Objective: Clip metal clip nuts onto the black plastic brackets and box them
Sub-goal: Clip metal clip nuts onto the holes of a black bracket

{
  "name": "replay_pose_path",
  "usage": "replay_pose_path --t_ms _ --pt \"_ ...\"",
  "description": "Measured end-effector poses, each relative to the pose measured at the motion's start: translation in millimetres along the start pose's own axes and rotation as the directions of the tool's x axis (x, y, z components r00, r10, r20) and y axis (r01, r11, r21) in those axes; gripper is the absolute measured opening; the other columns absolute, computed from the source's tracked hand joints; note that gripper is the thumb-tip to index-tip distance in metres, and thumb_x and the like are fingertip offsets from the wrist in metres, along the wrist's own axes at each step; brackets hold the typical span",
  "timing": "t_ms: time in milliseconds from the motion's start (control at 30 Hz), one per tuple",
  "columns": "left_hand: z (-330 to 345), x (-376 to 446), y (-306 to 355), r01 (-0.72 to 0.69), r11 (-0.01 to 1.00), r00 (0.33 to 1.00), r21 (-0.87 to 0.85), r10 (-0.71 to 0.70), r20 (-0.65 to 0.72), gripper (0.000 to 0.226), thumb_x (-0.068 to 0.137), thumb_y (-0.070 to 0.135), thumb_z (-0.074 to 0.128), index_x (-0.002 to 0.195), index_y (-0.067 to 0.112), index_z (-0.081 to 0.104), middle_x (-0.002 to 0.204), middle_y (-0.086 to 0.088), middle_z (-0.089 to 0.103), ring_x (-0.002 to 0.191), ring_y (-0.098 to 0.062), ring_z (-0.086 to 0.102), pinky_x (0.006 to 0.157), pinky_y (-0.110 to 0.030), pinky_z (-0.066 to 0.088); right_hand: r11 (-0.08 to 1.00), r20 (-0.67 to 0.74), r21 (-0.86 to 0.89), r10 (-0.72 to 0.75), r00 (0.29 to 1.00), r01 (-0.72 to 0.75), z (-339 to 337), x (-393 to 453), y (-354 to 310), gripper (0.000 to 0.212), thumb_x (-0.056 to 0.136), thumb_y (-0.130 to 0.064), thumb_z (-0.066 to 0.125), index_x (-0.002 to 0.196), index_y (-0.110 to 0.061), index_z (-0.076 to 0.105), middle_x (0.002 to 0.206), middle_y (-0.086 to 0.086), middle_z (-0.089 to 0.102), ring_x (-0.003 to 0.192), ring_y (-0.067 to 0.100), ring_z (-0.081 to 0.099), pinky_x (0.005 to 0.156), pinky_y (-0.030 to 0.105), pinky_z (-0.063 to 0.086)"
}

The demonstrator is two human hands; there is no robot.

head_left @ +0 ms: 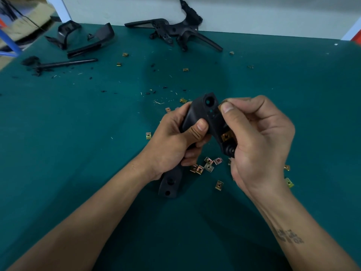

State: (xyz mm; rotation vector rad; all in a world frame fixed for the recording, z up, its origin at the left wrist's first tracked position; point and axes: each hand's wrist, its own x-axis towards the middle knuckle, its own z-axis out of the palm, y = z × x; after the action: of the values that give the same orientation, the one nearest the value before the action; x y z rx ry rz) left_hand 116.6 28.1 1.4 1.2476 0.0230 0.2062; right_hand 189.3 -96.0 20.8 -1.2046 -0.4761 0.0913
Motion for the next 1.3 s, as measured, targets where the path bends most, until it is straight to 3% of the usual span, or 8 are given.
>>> replay_pose_path --t_ms 300,467,667,833,933,1100,1300 --pt "-0.2 1.7 -2.0 0.016 0.999 1.000 0.034 -0.015 -0.021 0.014 0.100 0.023 0.052 0.090 0.028 0.060 0.065 -0.003 0.042 0.044 -0.013 0.028 0.040 -0.019 0.031 0.954 -0.109 0.255 0.193 0.975 -0.161 9.3 -10.8 -2.0 0.021 0.085 0.003 0.074 0.073 -0.014 0.071 0.075 -0.001 0.073 0.074 0.011 0.067 0.075 0.024 0.055" --pt "-1.6 2.0 -3.2 0.020 0.999 0.999 0.046 -0.018 -0.026 0.005 0.101 0.023 0.052 0.098 0.021 0.056 0.065 -0.001 0.043 0.044 -0.013 0.028 0.040 -0.019 0.030 0.921 -0.160 0.303 0.303 0.939 -0.246 11.0 -9.6 -6.1 0.027 0.086 0.003 0.075 0.067 -0.015 0.069 0.076 0.003 0.074 0.076 0.015 0.068 0.082 0.037 0.055" --pt "-1.1 0.8 -2.2 -0.006 0.999 1.000 0.037 0.007 -0.022 0.007 0.101 0.021 0.052 0.097 0.023 0.058 0.065 -0.003 0.042 0.044 -0.013 0.028 0.039 -0.019 0.031 0.927 -0.164 0.305 0.275 0.947 -0.216 14.8 -10.8 -9.4 0.029 0.085 0.007 0.074 0.066 -0.013 0.065 0.074 0.001 0.074 0.072 0.011 0.068 0.076 0.027 0.055" --pt "-0.3 1.3 -1.7 0.007 0.999 0.999 0.050 -0.005 -0.036 0.005 0.100 0.022 0.052 0.101 0.017 0.053 0.065 -0.002 0.042 0.044 -0.013 0.028 0.039 -0.018 0.030 0.897 -0.157 0.340 0.350 0.924 -0.282 14.3 -10.4 -9.7 0.036 0.087 0.001 0.074 0.059 -0.020 0.066 0.078 0.001 0.072 0.077 0.013 0.068 0.082 0.032 0.054" --pt "0.0 1.8 -2.2 0.007 0.998 0.999 0.056 -0.005 -0.040 0.006 0.100 0.023 0.052 0.102 0.016 0.052 0.065 -0.001 0.042 0.043 -0.013 0.029 0.039 -0.019 0.031 0.893 -0.181 0.346 0.365 0.913 -0.288 14.4 -11.5 -10.2 0.025 0.085 -0.001 0.076 0.067 -0.016 0.068 0.083 0.005 0.074 0.083 0.017 0.069 0.090 0.037 0.054" --pt "-1.1 1.6 -2.6 0.005 0.999 0.999 0.046 -0.003 -0.034 0.005 0.100 0.024 0.053 0.101 0.019 0.054 0.065 -0.001 0.042 0.043 -0.013 0.030 0.039 -0.019 0.031 0.875 -0.176 0.370 0.396 0.901 -0.313 15.4 -12.7 -10.1 0.021 0.086 -0.003 0.075 0.071 -0.015 0.068 0.084 0.003 0.075 0.083 0.015 0.070 0.087 0.032 0.055" --pt "-1.2 0.9 -2.1 -0.009 0.999 1.000 0.041 0.010 -0.025 0.005 0.101 0.023 0.053 0.098 0.023 0.057 0.065 -0.002 0.043 0.043 -0.013 0.029 0.040 -0.019 0.031 0.908 -0.204 0.332 0.334 0.920 -0.256 17.9 -12.7 -11.7 0.010 0.073 -0.007 0.079 0.072 -0.010 0.070 0.082 0.005 0.076 0.085 0.019 0.070 0.097 0.042 0.055"
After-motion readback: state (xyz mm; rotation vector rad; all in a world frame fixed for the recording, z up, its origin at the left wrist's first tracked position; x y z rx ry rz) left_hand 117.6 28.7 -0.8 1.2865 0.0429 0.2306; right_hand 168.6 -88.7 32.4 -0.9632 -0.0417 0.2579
